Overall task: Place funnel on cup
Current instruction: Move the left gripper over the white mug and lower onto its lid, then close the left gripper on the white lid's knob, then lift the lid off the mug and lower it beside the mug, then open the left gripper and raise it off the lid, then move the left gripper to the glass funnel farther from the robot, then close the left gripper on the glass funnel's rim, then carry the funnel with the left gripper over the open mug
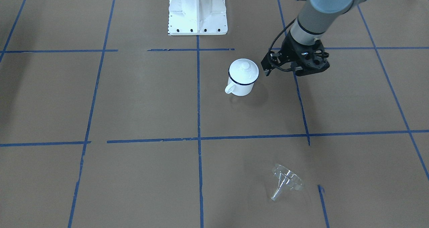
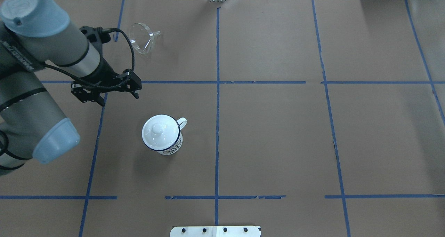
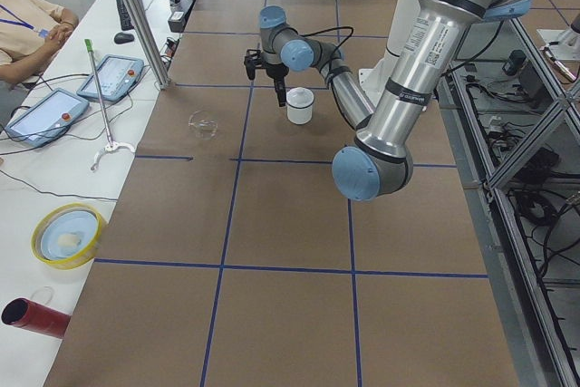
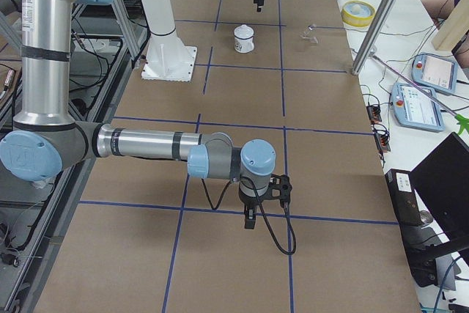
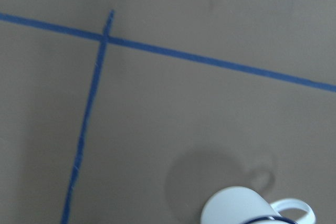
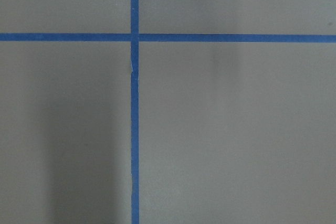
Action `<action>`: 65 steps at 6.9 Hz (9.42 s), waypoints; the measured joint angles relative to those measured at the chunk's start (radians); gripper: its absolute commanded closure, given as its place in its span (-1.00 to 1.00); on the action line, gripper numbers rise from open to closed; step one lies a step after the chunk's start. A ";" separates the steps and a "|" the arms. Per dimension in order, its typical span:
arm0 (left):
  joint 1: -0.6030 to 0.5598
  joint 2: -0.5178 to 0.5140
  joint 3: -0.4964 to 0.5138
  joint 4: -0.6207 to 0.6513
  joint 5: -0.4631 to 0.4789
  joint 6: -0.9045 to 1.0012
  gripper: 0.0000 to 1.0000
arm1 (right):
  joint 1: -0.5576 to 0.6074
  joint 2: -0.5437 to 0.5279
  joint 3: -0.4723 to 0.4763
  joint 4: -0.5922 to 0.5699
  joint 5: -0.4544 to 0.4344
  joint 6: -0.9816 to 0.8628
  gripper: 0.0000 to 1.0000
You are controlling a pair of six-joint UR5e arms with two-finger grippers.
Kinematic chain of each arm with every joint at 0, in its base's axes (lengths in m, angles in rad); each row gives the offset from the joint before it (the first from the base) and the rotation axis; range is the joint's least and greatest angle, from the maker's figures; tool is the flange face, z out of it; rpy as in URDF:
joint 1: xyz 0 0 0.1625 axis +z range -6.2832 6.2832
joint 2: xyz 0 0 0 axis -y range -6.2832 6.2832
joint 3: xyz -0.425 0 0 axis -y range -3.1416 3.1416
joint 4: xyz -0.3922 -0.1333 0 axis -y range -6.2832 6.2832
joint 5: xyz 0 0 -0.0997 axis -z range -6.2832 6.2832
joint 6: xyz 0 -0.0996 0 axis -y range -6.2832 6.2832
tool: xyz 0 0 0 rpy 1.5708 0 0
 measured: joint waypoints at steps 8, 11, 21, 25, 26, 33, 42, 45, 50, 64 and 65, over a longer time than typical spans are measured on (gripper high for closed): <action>0.143 -0.084 0.067 -0.005 0.060 -0.154 -0.37 | 0.000 0.000 0.000 0.000 0.000 0.000 -1.00; 0.146 -0.083 0.082 -0.026 0.060 -0.156 0.84 | 0.000 0.000 0.000 0.000 0.000 0.000 -1.00; 0.021 0.111 -0.177 0.061 0.060 -0.045 1.00 | 0.000 0.000 -0.001 0.000 0.000 0.000 -1.00; 0.031 0.270 0.044 -0.303 0.050 -0.025 1.00 | 0.000 0.000 -0.001 0.000 0.000 0.000 -1.00; 0.040 0.266 0.083 -0.337 0.049 -0.042 1.00 | 0.000 0.000 0.000 0.000 0.000 0.000 -1.00; 0.082 0.270 0.089 -0.351 -0.009 -0.082 -0.96 | 0.000 0.000 0.000 0.000 0.000 0.000 -1.00; -0.207 0.052 0.566 -1.165 0.226 -0.753 -0.97 | 0.000 0.000 0.000 0.000 0.000 0.000 -1.00; -0.209 -0.037 0.713 -1.252 0.233 -0.776 -0.95 | 0.000 0.000 0.000 0.000 0.000 0.000 -1.00; -0.171 -0.173 0.952 -1.422 0.372 -0.989 -0.95 | 0.000 0.000 0.000 0.000 0.000 0.000 -1.00; -0.144 -0.152 0.563 -1.085 0.415 -1.002 1.00 | 0.000 0.000 0.000 0.000 0.000 0.000 -1.00; -0.142 -0.115 0.380 -0.874 0.375 -0.996 1.00 | 0.000 0.000 0.000 0.000 0.000 0.000 -1.00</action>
